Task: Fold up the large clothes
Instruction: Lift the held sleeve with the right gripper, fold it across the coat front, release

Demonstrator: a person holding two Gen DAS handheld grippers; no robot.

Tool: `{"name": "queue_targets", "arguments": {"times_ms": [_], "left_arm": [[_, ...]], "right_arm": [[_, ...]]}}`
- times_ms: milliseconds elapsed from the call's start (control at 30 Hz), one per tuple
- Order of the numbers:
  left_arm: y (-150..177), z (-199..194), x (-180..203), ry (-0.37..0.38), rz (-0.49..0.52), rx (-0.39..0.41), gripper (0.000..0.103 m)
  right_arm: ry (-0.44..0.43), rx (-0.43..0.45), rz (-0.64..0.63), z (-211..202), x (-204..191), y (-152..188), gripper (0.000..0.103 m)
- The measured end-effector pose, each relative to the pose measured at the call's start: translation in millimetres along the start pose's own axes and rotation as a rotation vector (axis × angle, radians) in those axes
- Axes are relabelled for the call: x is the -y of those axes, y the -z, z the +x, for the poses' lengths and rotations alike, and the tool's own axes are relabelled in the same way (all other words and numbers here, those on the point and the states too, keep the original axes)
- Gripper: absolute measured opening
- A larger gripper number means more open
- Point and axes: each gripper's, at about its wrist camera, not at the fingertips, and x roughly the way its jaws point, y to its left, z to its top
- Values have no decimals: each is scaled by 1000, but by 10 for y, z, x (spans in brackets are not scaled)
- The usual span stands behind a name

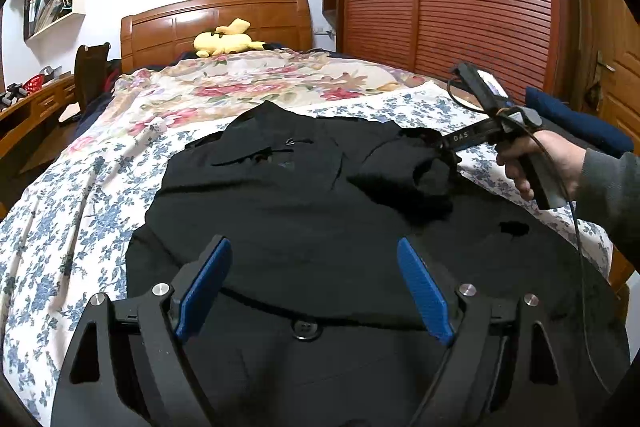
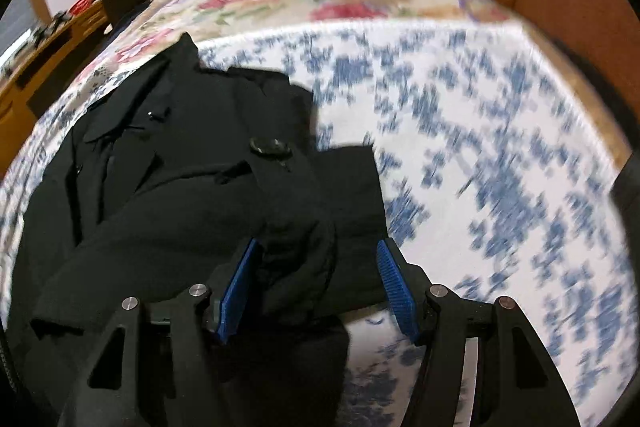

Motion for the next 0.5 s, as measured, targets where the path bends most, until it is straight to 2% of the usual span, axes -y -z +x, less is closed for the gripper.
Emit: {"name": "queue_targets", "arguments": {"times_ms": [33,67,100,133,200,333,500], "left_arm": [[5,-17,-14,-3,1,1,85],[10,-38,-31,-6,-1,3,85],[8,-54,-51,-9,-3,4,85],[10,-71,-67,-10,-6,6,85],[23,-126,-99,-16,-10,11,85],[59,-242,-196,-31,-23,24,85],[120,-385,-322,-59,-39,37,85]], "right_arm": [[-15,-3,-6,7,-29,3,48],[-17,-4,-26,-10,-94,13,41],[-12,3,-53,-44,-147,27,28],[7,25,-89,-122,-239,38,20],[21,90,-130,-324,-367,50,15],[-14,252,-203,-924,-733,104,14],[-104,341,-325,-1542,-1309,324,14]]}}
